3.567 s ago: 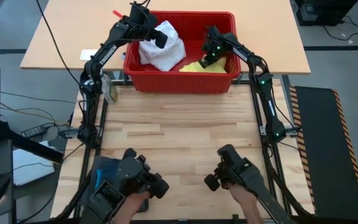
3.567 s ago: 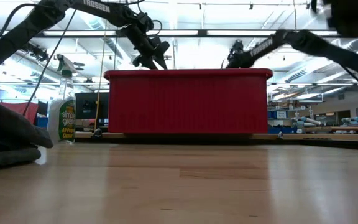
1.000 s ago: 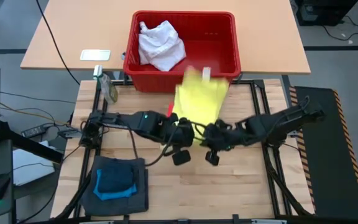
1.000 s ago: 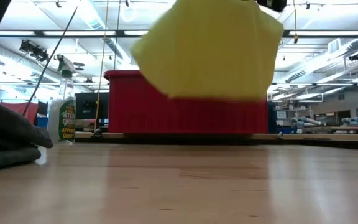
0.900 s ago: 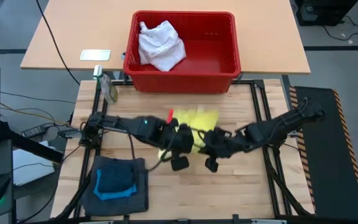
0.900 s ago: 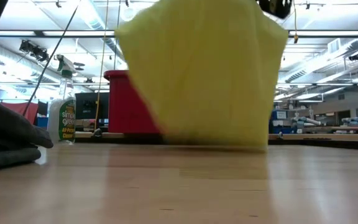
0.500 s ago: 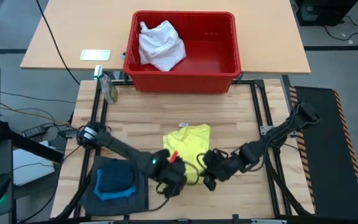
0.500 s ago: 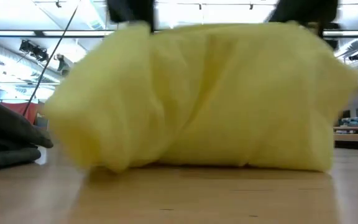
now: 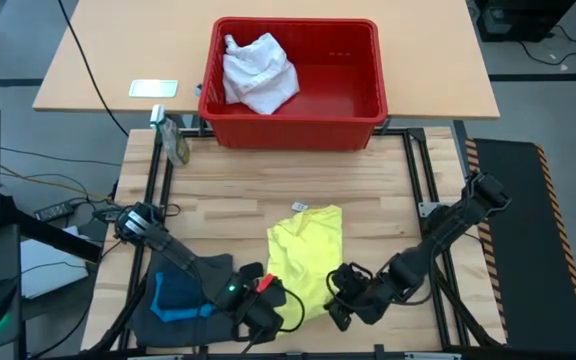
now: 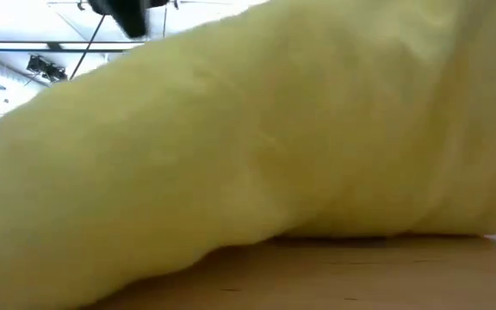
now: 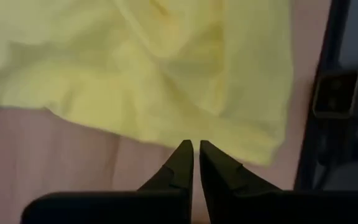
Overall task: Fold laundry
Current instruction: Remove the yellow shirt from the red bin, then fold the yellow shirt
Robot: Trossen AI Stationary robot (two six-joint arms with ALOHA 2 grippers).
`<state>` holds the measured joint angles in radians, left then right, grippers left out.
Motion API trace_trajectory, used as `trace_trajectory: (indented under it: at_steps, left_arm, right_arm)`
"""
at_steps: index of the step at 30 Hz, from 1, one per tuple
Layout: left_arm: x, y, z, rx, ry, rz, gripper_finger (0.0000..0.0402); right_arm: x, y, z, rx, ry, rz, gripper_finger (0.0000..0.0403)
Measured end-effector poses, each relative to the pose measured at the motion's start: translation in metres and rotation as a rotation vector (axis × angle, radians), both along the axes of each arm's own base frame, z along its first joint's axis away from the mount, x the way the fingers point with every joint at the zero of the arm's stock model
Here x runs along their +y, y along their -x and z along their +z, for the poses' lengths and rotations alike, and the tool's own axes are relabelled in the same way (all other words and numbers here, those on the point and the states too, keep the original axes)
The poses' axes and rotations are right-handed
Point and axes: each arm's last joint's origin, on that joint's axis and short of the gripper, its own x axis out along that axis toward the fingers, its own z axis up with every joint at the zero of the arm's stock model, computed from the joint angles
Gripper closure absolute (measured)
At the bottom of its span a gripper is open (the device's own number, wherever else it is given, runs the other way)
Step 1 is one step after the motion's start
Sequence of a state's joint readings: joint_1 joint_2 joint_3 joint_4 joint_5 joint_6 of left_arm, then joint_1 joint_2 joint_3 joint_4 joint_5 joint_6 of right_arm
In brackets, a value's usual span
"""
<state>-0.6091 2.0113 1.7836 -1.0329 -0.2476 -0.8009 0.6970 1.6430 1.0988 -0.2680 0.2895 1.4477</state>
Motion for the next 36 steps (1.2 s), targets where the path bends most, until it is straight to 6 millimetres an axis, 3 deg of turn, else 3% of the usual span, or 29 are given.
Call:
trace_trajectory:
  at_steps: [6, 12, 16, 22, 36]
  left_arm:
    - [-0.001, -0.001, -0.001, -0.035, -0.014, 0.004, 0.0319]
    - [-0.013, 0.002, -0.018, -0.077, -0.005, -0.079, 0.0234]
    - [-0.023, 0.003, -0.032, -0.137, 0.014, -0.148, 0.0203]
    - [-0.029, 0.005, -0.051, -0.199, 0.047, -0.173, 0.0196]
    - [-0.038, 0.005, -0.075, -0.384, 0.085, -0.305, 0.0196]
  right_arm:
    - [-0.006, 0.010, -0.010, 0.132, 0.059, -0.029, 0.0392]
    - [-0.001, 0.015, -0.010, 0.141, 0.080, 0.009, 0.0327]
    - [0.001, 0.016, -0.010, 0.126, 0.098, 0.044, 0.0281]
    - [0.002, 0.014, -0.007, 0.129, 0.087, 0.091, 0.0245]
    - [0.011, 0.015, 0.032, 0.103, 0.252, 0.200, 0.0251]
